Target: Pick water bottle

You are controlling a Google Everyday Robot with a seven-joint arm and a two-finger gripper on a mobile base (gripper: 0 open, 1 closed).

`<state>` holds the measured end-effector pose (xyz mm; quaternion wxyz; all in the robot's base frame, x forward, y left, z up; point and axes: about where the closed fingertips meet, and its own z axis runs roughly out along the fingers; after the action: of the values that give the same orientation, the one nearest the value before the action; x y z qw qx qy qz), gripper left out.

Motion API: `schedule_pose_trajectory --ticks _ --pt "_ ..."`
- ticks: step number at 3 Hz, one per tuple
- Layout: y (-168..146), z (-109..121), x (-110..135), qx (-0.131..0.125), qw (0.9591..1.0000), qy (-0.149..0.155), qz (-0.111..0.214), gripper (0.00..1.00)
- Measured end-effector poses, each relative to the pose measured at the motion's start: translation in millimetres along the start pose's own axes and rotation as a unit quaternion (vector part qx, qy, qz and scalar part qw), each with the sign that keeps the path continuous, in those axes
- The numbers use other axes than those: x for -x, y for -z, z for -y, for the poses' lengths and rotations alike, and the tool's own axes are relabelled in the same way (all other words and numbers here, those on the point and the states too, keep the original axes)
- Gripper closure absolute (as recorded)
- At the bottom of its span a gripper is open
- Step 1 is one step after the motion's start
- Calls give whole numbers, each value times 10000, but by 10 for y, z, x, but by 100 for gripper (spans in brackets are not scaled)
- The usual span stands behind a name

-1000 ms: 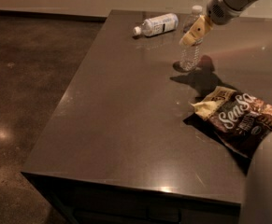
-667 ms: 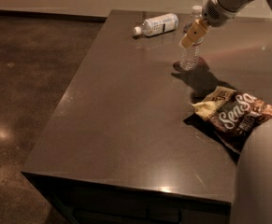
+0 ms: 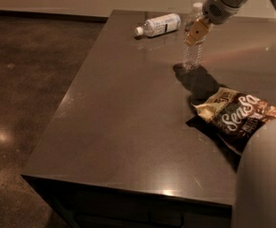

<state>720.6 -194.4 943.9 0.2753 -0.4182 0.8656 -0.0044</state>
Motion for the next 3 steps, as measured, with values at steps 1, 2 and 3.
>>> schedule_pose_trajectory --ticks 1,2,3 --pt "219 -108 145 -104 9995 291 55 92" --pt "486 -251 311 -250 9978 594 158 100" --pt "797 -481 524 -355 9944 927 367 100"
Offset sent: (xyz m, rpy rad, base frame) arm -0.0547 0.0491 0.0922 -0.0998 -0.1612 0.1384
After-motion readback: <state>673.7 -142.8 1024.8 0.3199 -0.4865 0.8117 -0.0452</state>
